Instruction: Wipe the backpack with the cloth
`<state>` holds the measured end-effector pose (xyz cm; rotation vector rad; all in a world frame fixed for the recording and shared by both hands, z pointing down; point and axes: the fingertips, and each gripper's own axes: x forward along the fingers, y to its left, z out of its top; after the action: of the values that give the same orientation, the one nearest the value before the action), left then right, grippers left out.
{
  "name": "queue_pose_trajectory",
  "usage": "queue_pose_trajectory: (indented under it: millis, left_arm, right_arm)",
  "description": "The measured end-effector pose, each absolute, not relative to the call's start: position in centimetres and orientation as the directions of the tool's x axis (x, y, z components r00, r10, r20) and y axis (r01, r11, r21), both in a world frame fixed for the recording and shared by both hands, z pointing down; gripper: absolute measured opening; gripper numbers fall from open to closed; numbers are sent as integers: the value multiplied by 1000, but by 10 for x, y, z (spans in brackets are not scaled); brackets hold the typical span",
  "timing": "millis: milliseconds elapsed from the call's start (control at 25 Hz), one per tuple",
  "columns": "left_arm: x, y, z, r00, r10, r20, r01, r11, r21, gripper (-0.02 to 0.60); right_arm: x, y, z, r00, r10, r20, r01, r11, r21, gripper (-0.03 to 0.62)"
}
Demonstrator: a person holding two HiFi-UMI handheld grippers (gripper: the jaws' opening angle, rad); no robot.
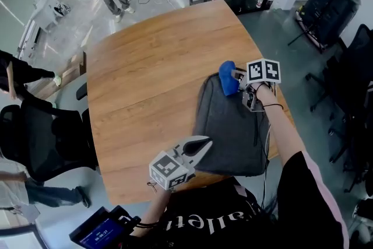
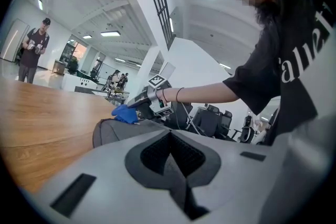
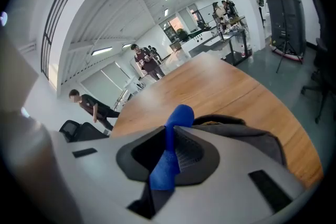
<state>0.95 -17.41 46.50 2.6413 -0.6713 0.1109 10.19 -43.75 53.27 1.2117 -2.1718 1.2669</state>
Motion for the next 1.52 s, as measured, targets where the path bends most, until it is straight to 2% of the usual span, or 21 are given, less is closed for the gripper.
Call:
queue_pose_trajectory:
  millis: [200, 360, 720, 1160, 1520]
  left_arm:
    - [19, -173, 474, 891, -413, 188, -454, -810, 372, 0]
    - [22, -176, 480, 896, -401, 192, -445, -813, 376, 0]
    - [23, -171, 482, 896, -399, 192, -443, -810, 383, 0]
    - [15, -148, 477, 907, -381, 182, -422, -823, 381, 0]
    - [15, -125, 487, 932, -323, 163, -361, -854, 375, 0]
  right_arm:
    - [176, -432, 538, -505, -567, 651, -831, 117, -543, 55]
    - [221, -425, 537, -476, -630, 613, -798, 17, -602, 55]
    - [290, -386, 545, -401, -707, 583, -737, -129, -663, 55]
    - [312, -320, 546, -345, -739, 579, -714, -194, -673, 55]
    - [304, -250, 513, -303, -837, 456, -664, -158, -731, 55]
